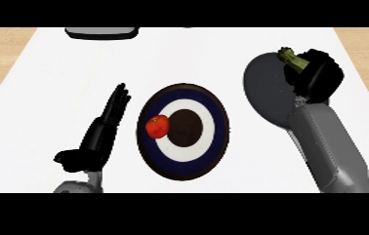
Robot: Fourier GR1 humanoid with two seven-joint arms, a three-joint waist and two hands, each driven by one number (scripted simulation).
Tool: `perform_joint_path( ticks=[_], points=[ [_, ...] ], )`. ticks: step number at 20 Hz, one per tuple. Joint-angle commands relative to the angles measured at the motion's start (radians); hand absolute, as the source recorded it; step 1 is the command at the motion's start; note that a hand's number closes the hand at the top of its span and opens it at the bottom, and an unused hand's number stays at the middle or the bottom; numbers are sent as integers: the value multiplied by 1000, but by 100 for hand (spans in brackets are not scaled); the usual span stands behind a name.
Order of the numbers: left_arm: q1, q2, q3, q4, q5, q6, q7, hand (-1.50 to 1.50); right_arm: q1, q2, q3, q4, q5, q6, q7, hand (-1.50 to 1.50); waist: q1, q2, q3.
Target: Pick the squash from the plate and place it in the pan
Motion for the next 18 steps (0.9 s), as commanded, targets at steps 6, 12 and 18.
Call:
perform_joint_path(
  ticks=[6,12,18],
  points=[
    [-15,-30,-13,13,-17,7,4,0,-99,-59,-140,283,-353,15,-264,150,14,7,2],
    [-7,-6,-1,8,-23,-3,-10,0,-120,-82,-213,364,-561,371,-453,-150,18,9,4],
    [-46,-9,14,30,6,-35,-9,0,-209,-84,-318,544,-612,263,-681,-150,44,20,4]
  ],
)
